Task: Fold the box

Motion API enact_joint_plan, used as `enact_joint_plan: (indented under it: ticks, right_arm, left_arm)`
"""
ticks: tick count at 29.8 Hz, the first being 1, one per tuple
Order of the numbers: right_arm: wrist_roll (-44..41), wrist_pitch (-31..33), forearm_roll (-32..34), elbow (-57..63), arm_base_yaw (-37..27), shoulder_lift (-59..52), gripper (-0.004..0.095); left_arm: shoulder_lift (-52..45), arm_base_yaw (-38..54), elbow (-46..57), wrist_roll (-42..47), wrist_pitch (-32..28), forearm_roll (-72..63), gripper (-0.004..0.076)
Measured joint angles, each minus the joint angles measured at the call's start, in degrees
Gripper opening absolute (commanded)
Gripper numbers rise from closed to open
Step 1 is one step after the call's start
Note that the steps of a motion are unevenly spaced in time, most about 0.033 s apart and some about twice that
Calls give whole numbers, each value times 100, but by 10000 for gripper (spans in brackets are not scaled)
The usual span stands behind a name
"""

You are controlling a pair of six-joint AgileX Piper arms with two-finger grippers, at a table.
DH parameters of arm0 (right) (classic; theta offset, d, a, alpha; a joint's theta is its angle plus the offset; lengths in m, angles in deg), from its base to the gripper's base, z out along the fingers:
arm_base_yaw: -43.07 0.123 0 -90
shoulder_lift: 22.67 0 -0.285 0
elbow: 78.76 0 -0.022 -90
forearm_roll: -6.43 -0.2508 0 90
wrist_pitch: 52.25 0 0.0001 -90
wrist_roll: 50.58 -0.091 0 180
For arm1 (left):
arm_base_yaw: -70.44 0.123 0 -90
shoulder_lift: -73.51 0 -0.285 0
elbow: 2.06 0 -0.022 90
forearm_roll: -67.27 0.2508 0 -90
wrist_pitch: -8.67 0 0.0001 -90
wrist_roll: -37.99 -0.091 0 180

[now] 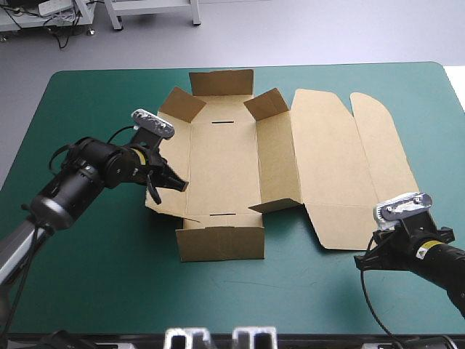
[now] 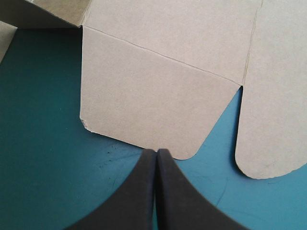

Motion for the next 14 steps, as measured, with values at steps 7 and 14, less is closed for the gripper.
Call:
enact_joint_plan:
  ticks: [7,14]
  right_arm:
    - [0,0,-6,0,0,0,-20]
    - [0,-12,-6,0,0,0,-20]
  left_arm:
    - [718,421,-484,-283,-75,-712,15]
    - [942,2495,-573,-2223,828,-3196,15]
